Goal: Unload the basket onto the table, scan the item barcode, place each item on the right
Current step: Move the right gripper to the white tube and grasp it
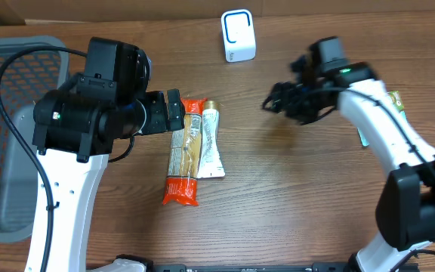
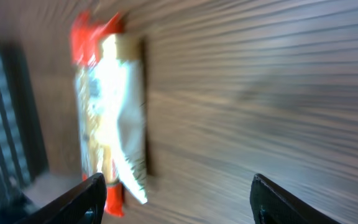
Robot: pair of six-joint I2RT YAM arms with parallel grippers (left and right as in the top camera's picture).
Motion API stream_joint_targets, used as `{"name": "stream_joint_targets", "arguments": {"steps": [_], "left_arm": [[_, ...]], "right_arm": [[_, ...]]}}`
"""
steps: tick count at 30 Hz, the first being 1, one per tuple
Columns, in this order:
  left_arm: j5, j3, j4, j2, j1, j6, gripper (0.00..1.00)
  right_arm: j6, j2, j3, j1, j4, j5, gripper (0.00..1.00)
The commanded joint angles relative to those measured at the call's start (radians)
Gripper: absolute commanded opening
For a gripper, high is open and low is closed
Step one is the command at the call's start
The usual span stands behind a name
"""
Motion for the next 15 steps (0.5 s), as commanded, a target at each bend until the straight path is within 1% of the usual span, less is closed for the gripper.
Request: {"name": "stream_joint_targets", "arguments": {"steps": [1, 6, 10, 12, 13, 15], "left_arm": [[-0.003, 0.015, 0.001, 0.002, -0.002, 0.023, 1.0], [-0.003, 0.015, 0.002, 0.002, -0.002, 0.023, 1.0], [-0.003, 0.015, 0.001, 0.002, -0.002, 0.023, 1.0], [-0.003, 0.015, 0.001, 0.002, -0.002, 0.023, 1.0], [-0.003, 0.015, 0.001, 0.002, -0.002, 0.023, 1.0], [-0.003, 0.015, 0.001, 0.002, -0.002, 0.023, 1.0]], "right_arm": [[-0.029, 0.031, 0.017, 0.115, 0.034, 0.019, 0.75], [0.034, 0.095, 0.017, 0.214, 0.097, 0.02, 0.74], [0.112, 0.165, 0.017, 0.277, 0.139, 0.043, 0.72], [0.13, 0.201, 0.017, 0.299, 0.165, 0.046, 0.7], [0.137, 0.216, 0.017, 0.307, 0.176, 0.047, 0.66], [0.174, 0.25, 0.017, 0.322, 0.207, 0.05, 0.65]]}}
